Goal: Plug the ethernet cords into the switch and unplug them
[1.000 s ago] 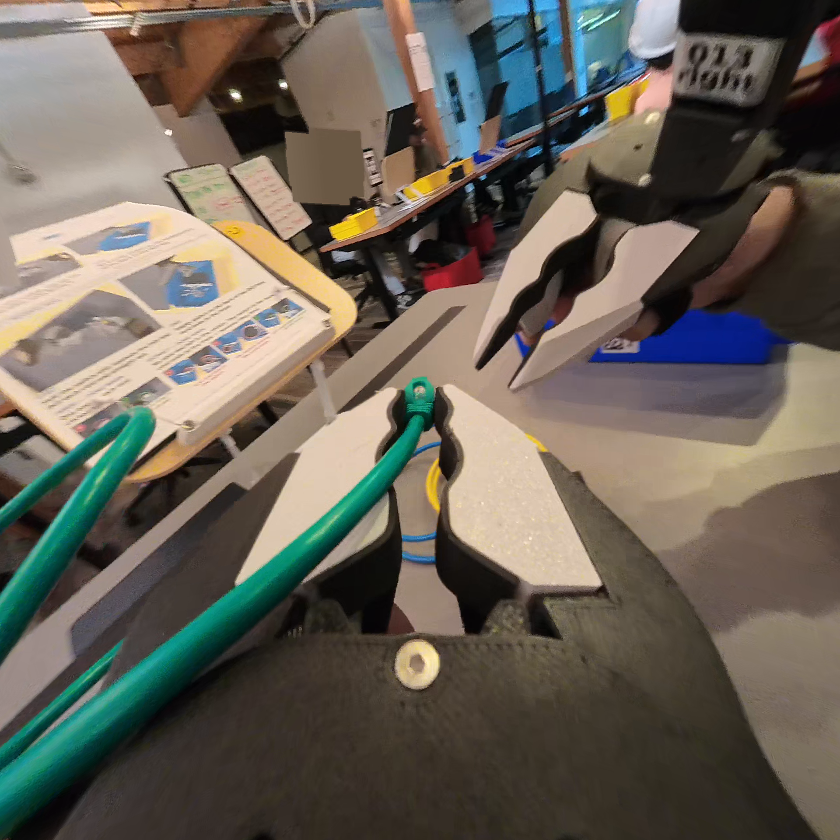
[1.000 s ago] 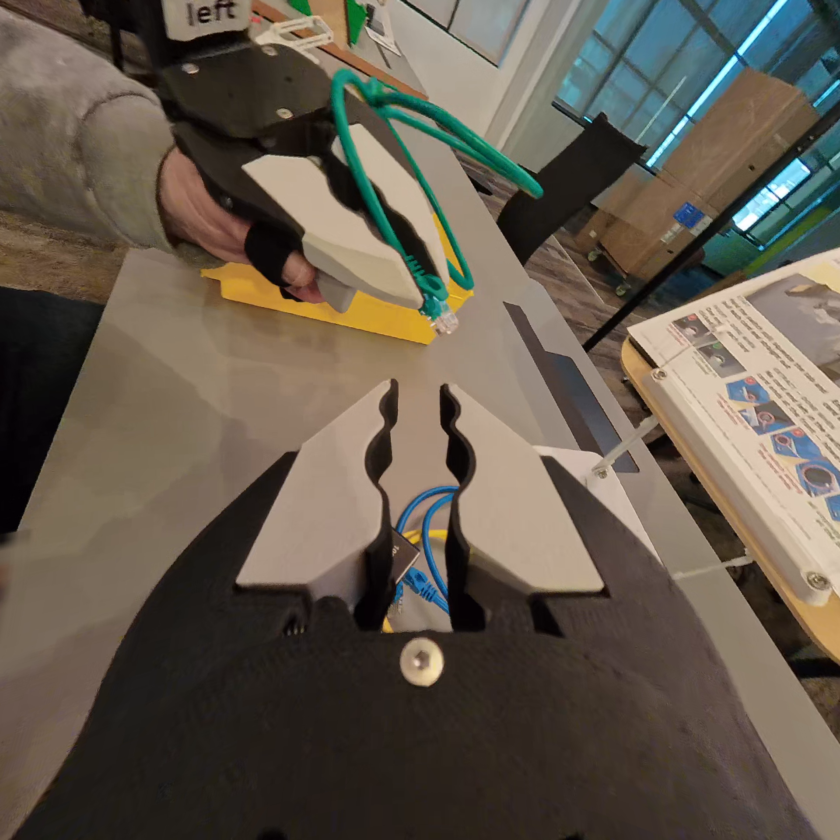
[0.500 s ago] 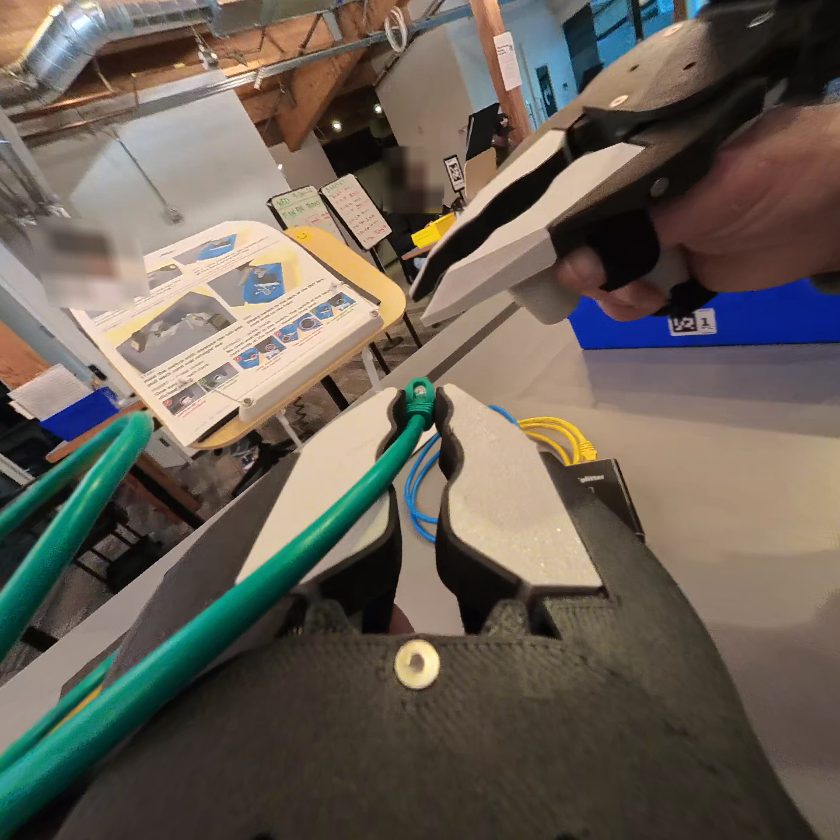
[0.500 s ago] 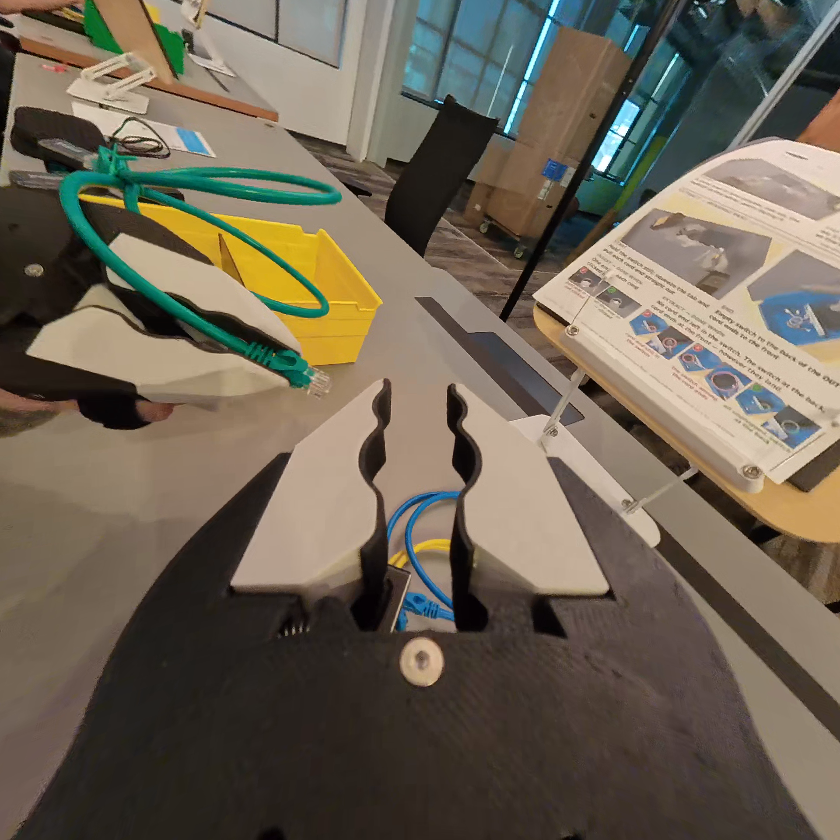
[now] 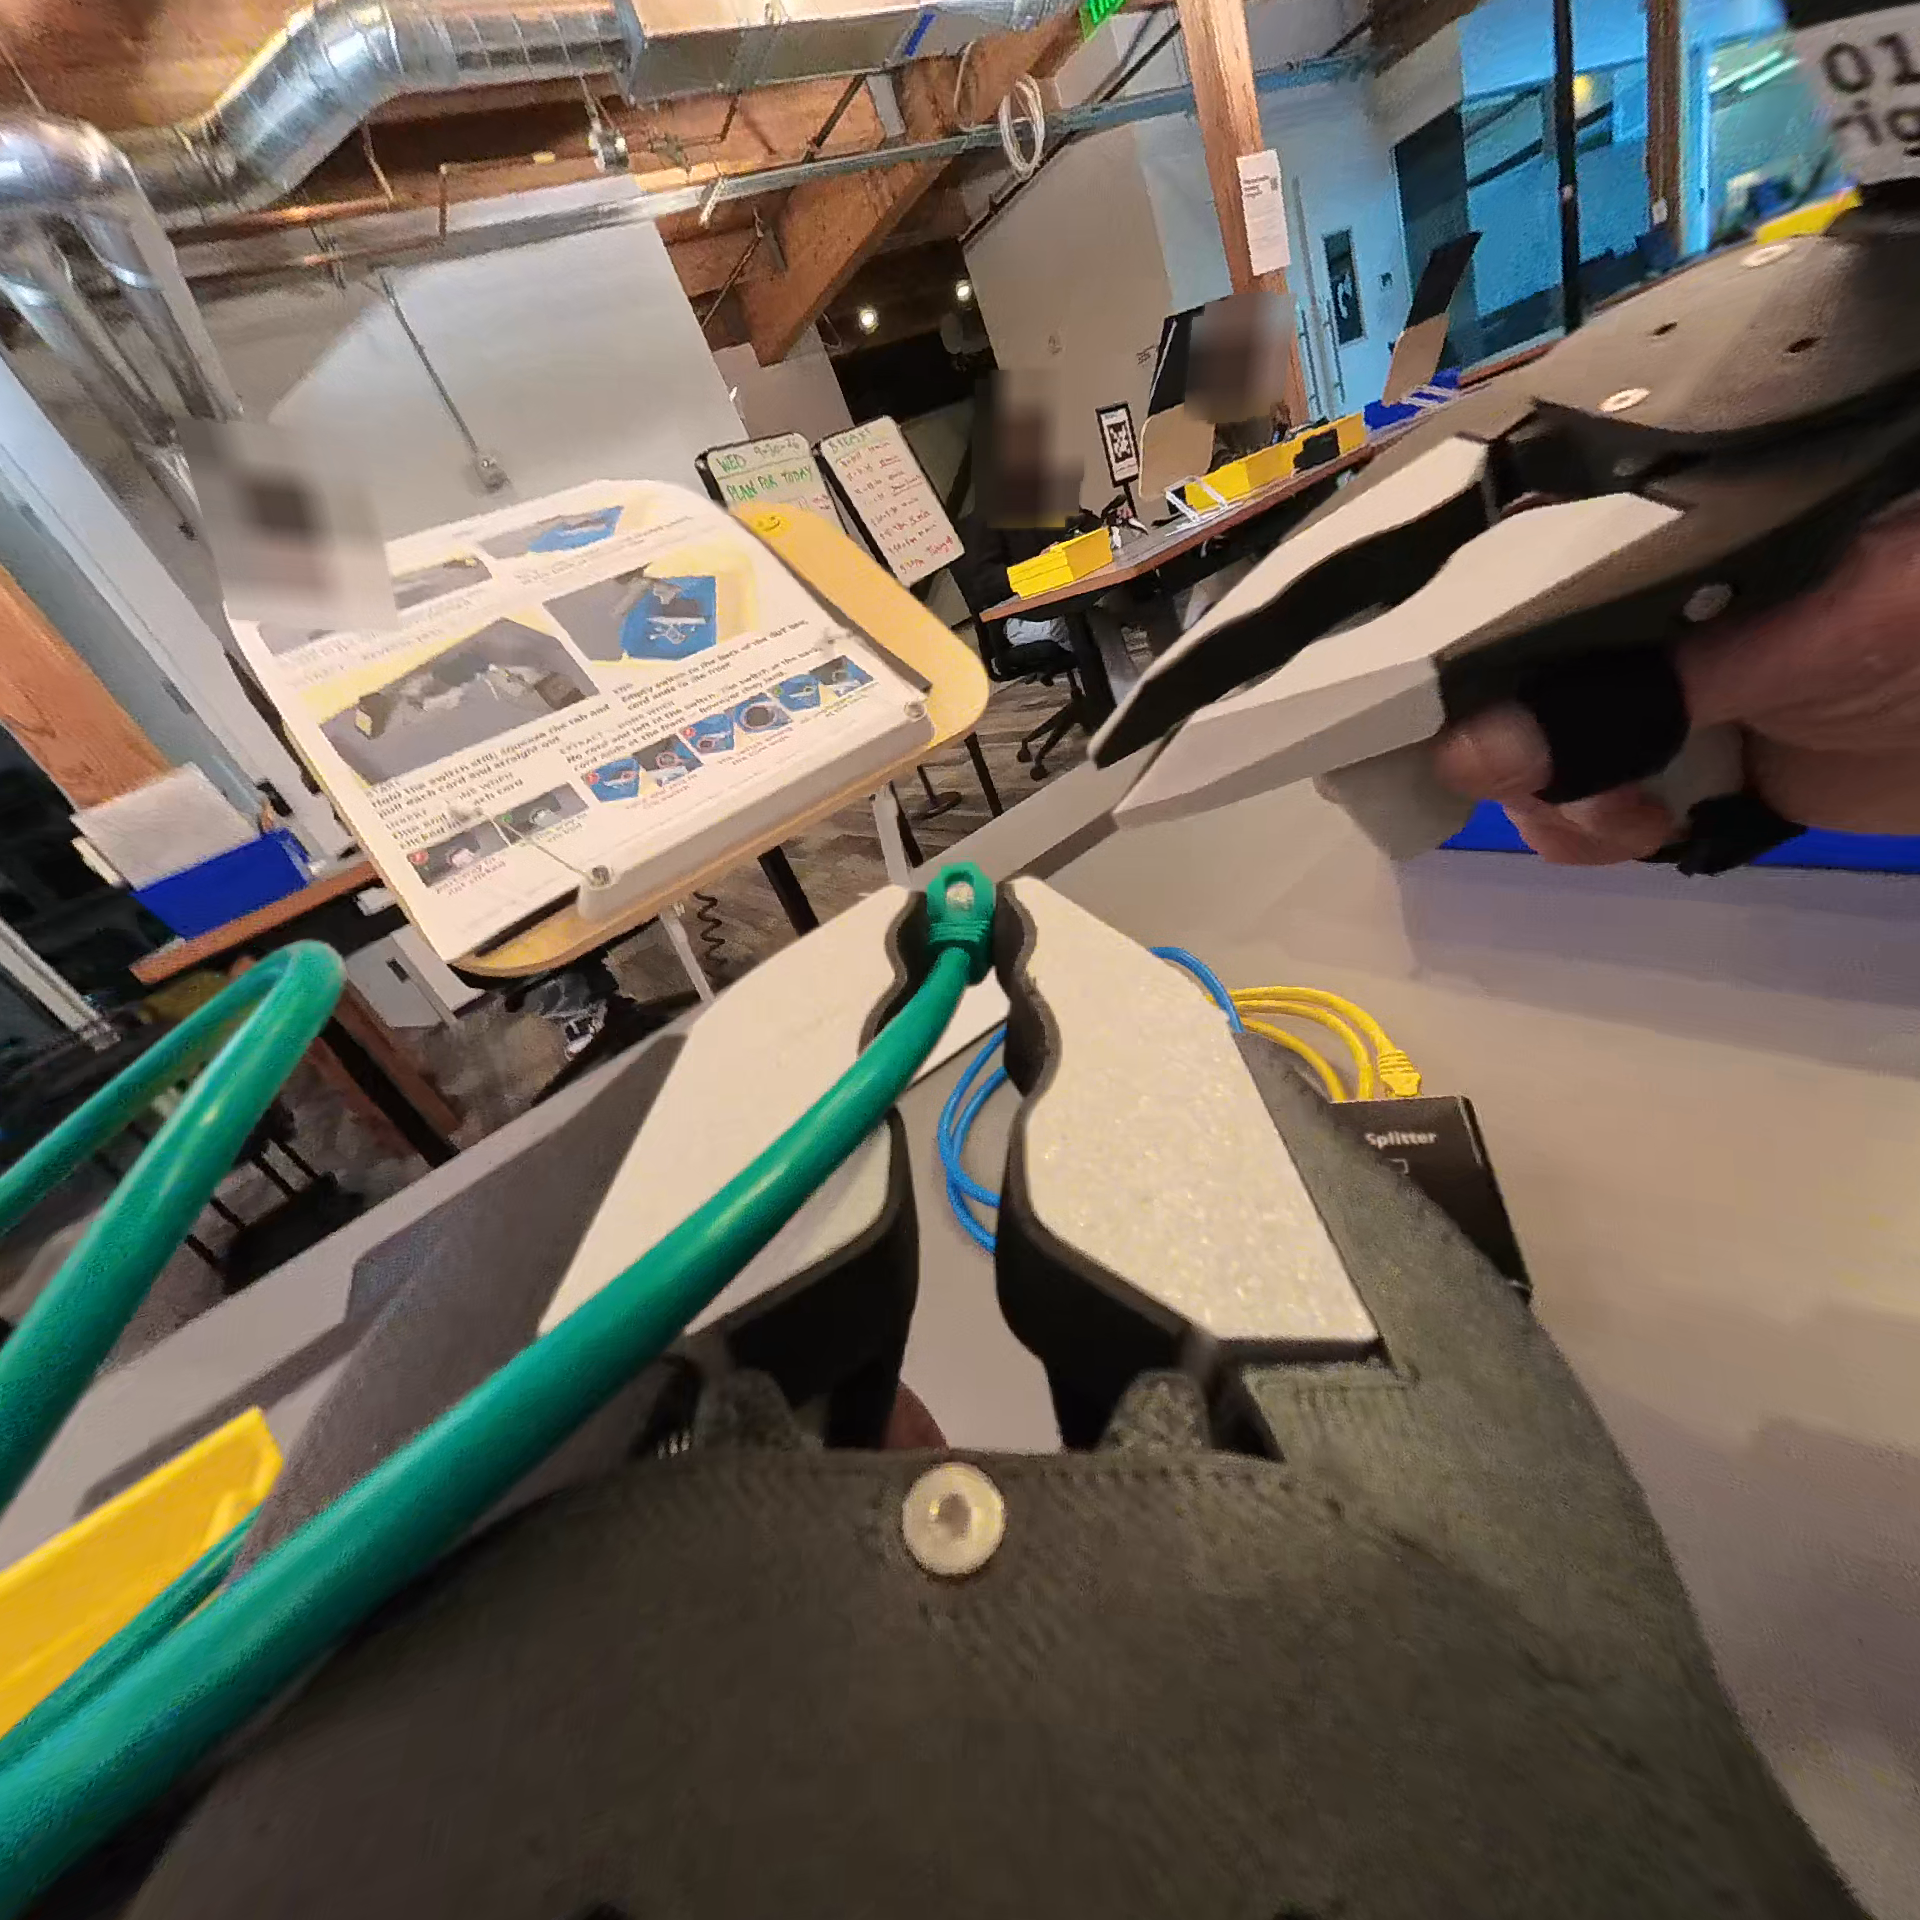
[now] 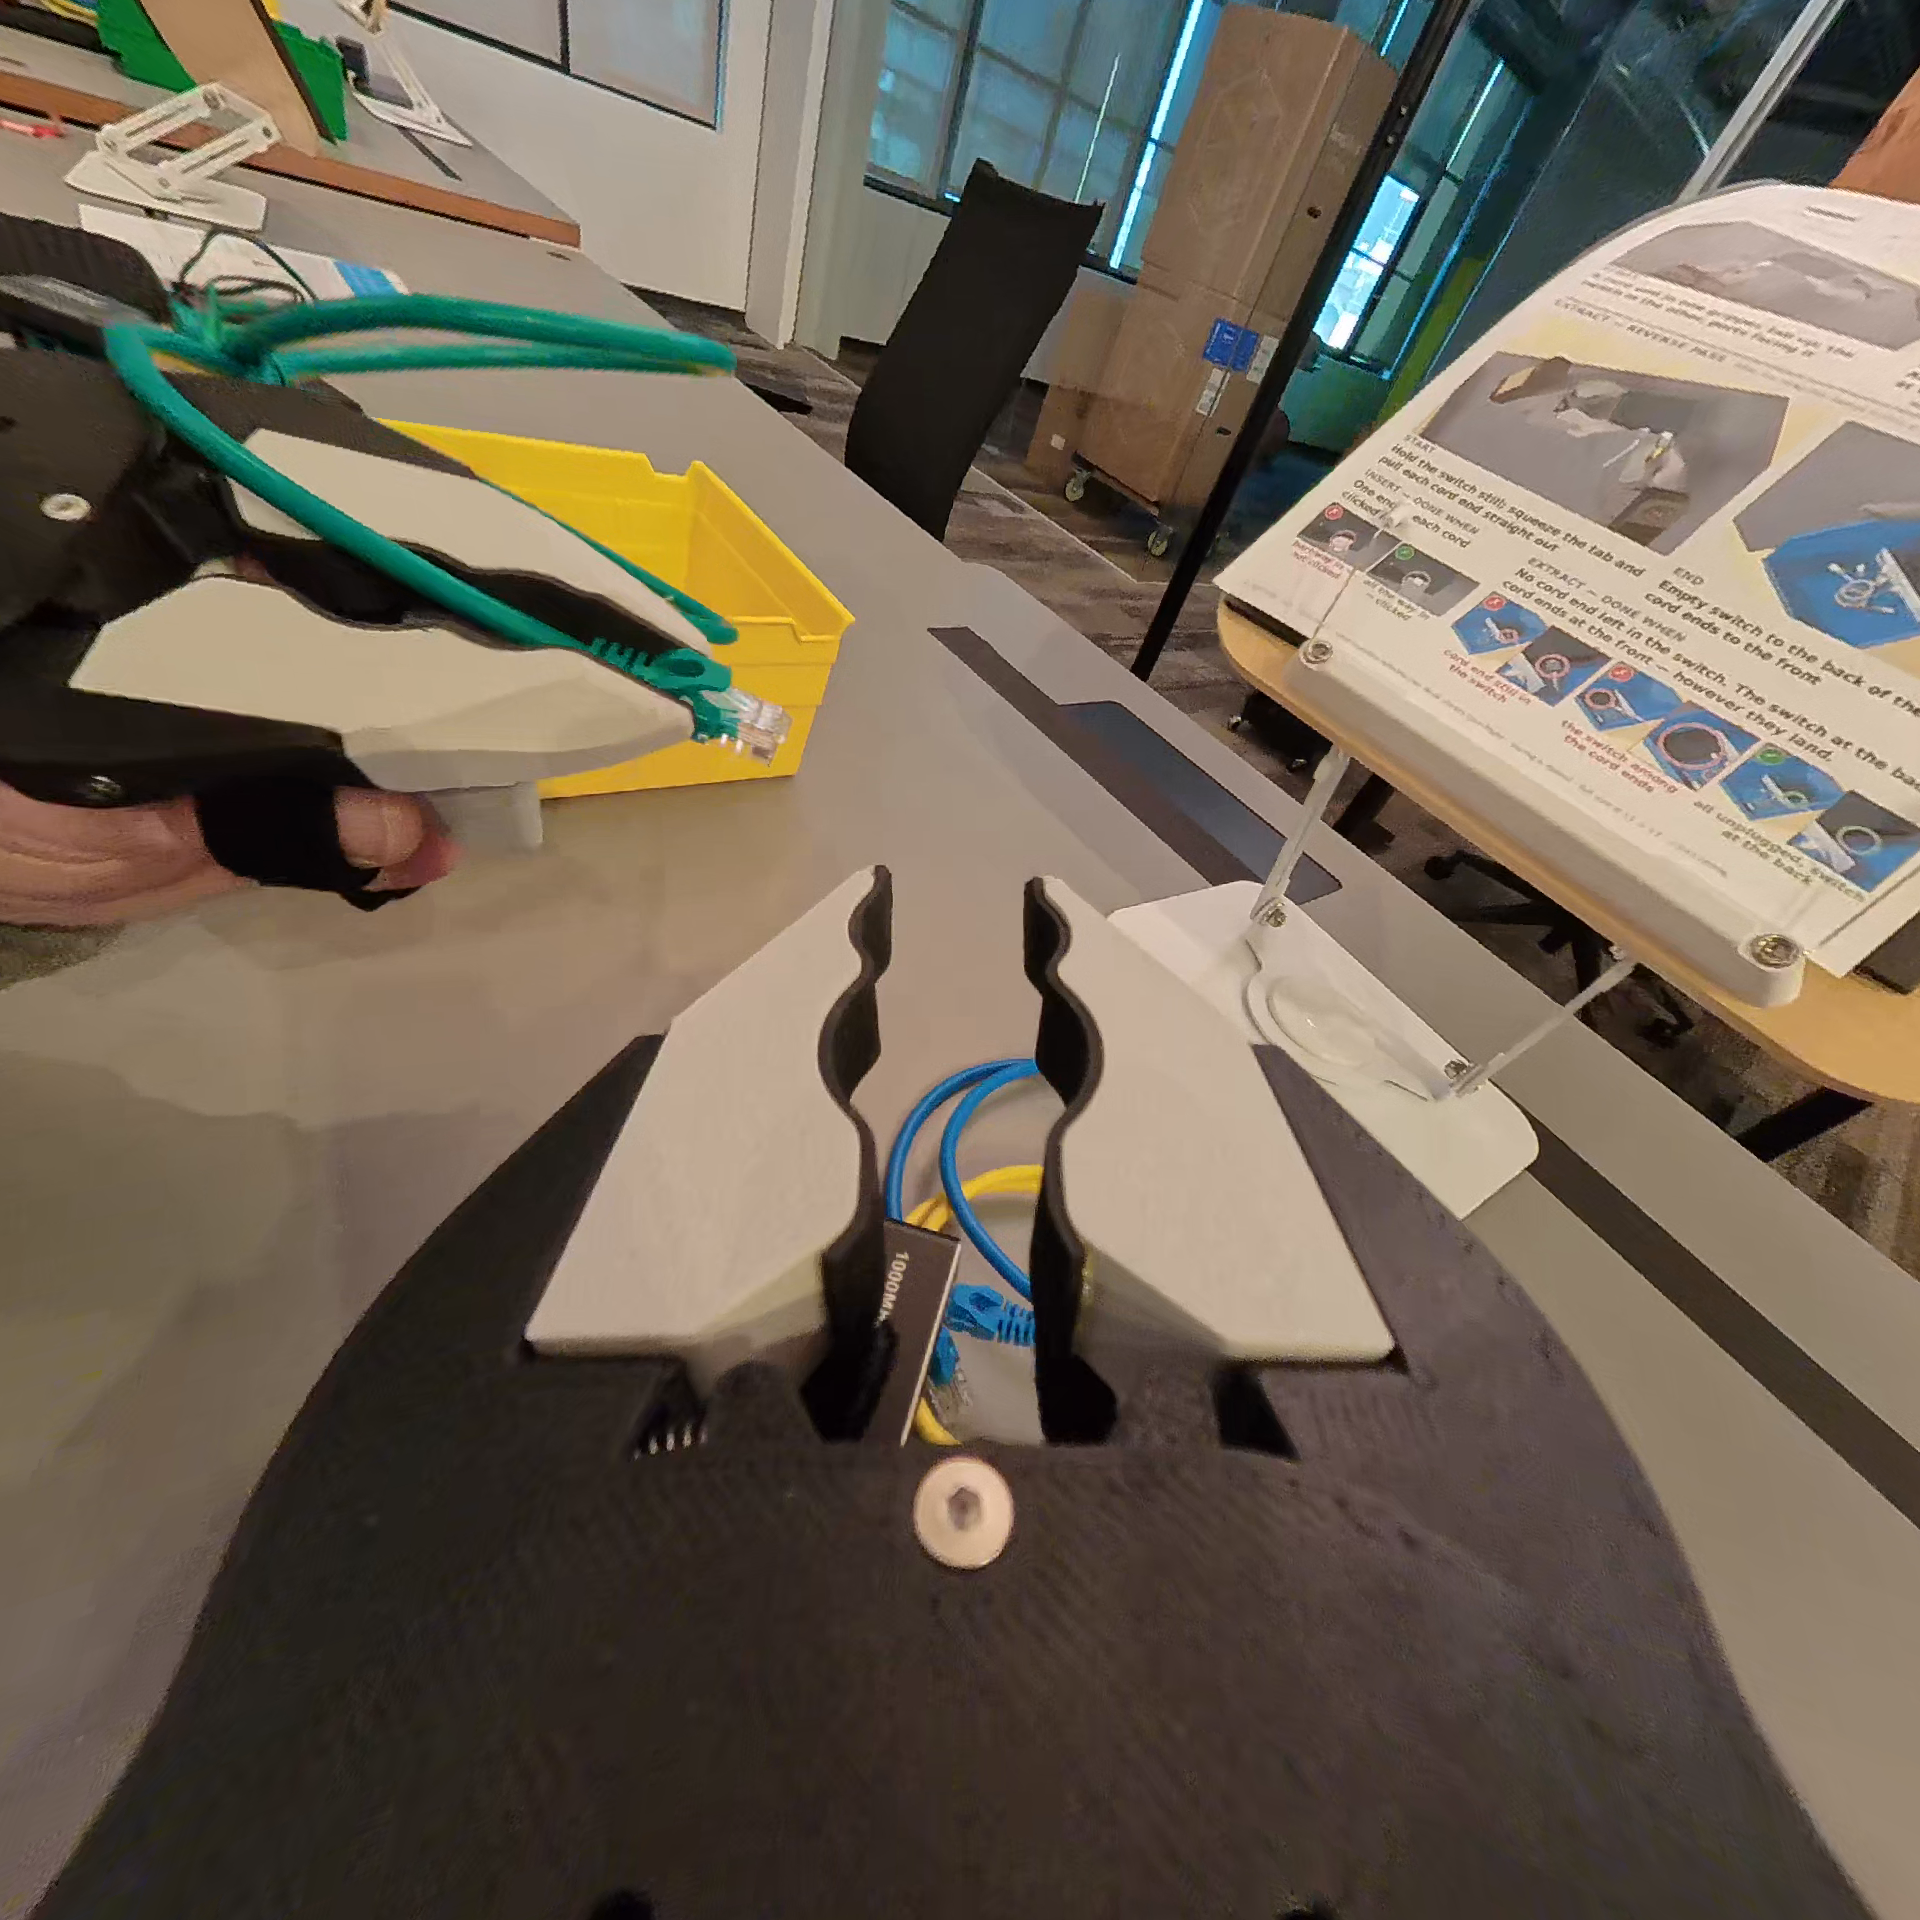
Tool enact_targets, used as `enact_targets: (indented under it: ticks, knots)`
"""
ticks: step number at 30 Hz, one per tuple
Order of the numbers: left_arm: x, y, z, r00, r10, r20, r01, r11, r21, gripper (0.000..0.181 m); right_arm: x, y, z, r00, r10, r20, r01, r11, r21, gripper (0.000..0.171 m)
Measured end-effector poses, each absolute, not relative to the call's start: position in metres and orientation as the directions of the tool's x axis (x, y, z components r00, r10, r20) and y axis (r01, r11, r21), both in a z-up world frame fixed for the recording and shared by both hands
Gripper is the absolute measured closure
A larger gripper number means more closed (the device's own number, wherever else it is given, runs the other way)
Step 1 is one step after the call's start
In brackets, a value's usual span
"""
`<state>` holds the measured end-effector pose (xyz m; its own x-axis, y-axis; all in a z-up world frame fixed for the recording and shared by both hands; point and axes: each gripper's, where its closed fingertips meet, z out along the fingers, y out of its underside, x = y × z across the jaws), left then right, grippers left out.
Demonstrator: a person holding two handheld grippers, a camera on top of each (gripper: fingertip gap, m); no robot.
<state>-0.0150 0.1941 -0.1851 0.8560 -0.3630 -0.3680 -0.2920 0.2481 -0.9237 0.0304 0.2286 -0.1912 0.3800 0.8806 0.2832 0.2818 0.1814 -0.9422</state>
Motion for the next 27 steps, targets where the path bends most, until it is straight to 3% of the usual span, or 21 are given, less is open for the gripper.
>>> enact_targets:
  ticks: [6, 9, 11, 13, 16, 21, 24, 27]
  knots:
    - [-0.028, 0.207, -0.199, 0.909, -0.376, -0.179, -0.139, 0.130, -0.982, 0.169, 0.038, 0.235, -0.196, 0.387, 0.876, 0.290, 0.289, 0.183, -0.940, 0.147]
    - [-0.029, 0.208, -0.203, 0.901, -0.368, -0.232, -0.194, 0.136, -0.971, 0.169, 0.044, 0.240, -0.202, 0.379, 0.875, 0.301, 0.323, 0.180, -0.929, 0.146]
    - [-0.027, 0.208, -0.206, 0.894, -0.379, -0.237, -0.203, 0.129, -0.971, 0.169, 0.047, 0.241, -0.211, 0.342, 0.884, 0.320, 0.385, 0.179, -0.906, 0.138]
    - [-0.025, 0.207, -0.210, 0.888, -0.396, -0.234, -0.205, 0.115, -0.972, 0.169, 0.049, 0.236, -0.227, 0.260, 0.904, 0.339, 0.466, 0.190, -0.864, 0.120]
    - [-0.027, 0.208, -0.218, 0.885, -0.418, -0.207, -0.188, 0.085, -0.978, 0.170, 0.053, 0.229, -0.254, 0.172, 0.929, 0.328, 0.572, 0.177, -0.801, 0.114]
    - [-0.028, 0.209, -0.228, 0.873, -0.449, -0.192, -0.187, 0.057, -0.981, 0.169, 0.059, 0.211, -0.301, 0.032, 0.962, 0.270, 0.699, 0.171, -0.694, 0.087]
    - [-0.027, 0.210, -0.231, 0.864, -0.460, -0.203, -0.201, 0.055, -0.978, 0.170, 0.073, 0.215, -0.325, -0.011, 0.951, 0.309, 0.784, 0.200, -0.587, 0.081]
    - [-0.029, 0.211, -0.231, 0.866, -0.462, -0.192, -0.194, 0.044, -0.980, 0.169, 0.075, 0.211, -0.338, -0.009, 0.950, 0.311, 0.803, 0.192, -0.565, 0.085]
